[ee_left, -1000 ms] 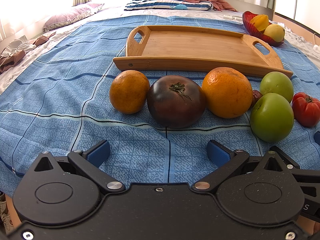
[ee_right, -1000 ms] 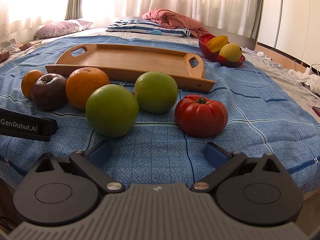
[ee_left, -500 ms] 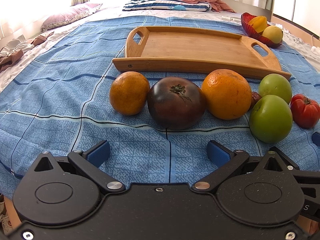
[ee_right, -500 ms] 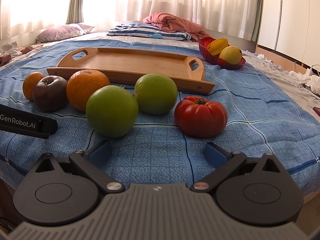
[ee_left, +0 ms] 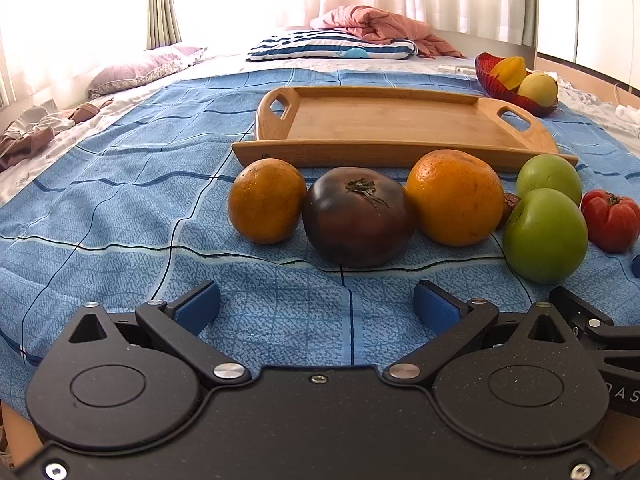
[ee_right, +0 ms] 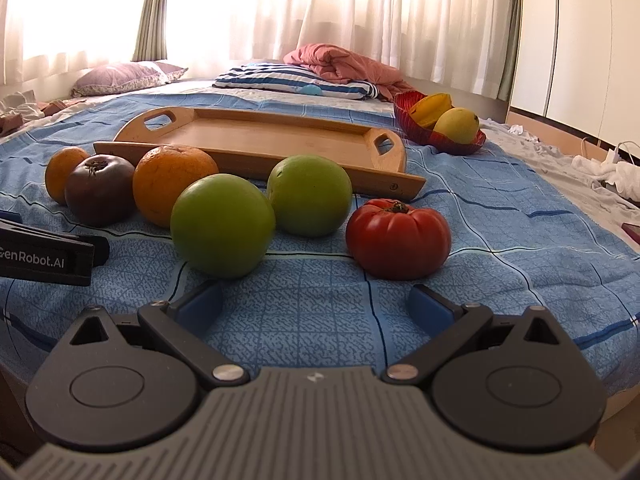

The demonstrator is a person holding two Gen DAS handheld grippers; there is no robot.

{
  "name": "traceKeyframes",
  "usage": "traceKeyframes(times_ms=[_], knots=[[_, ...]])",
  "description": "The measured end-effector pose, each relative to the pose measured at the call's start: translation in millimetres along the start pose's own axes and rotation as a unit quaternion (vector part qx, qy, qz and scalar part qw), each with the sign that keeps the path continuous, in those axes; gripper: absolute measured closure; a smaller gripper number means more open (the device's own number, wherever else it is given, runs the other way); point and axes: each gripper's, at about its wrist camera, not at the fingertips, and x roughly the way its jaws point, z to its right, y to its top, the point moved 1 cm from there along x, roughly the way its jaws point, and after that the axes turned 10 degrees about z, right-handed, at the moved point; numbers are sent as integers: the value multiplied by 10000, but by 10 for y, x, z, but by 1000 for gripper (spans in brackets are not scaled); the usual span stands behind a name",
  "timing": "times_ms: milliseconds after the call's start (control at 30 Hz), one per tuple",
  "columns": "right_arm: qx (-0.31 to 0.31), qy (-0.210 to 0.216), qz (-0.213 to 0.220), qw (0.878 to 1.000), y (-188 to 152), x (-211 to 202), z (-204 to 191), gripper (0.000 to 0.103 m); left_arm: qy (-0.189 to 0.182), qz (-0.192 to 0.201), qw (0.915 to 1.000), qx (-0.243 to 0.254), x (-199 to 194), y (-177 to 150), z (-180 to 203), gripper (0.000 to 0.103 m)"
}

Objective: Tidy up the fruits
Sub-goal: 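Lower the left tool onto the dark purple tomato while the right tool approaches the large green tomato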

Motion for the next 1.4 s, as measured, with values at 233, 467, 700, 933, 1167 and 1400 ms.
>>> traceKeyframes(times_ms=[233,467,700,933,1167,1400], knots=[[424,222,209,9986,58,-99,144,0,-66,193,9996,-212,-126,88,-158,14],[399,586,699,9950,143,-266,79,11,-688,531,9955,-378,-271,283,-144,32],[-8,716,675,9951,201,-151,-140,22,-832,537,9951,-43,-225,338,26,42],[-81,821,669,9943,212,-62,-223,25,-770,445,9960,25,-108,323,47,42],[-81,899,633,9939,212,-3,-249,26,-689,442,9966,71,-37,314,52,42],[-66,956,592,9936,197,50,-251,26,-651,450,9968,140,21,303,53,45]])
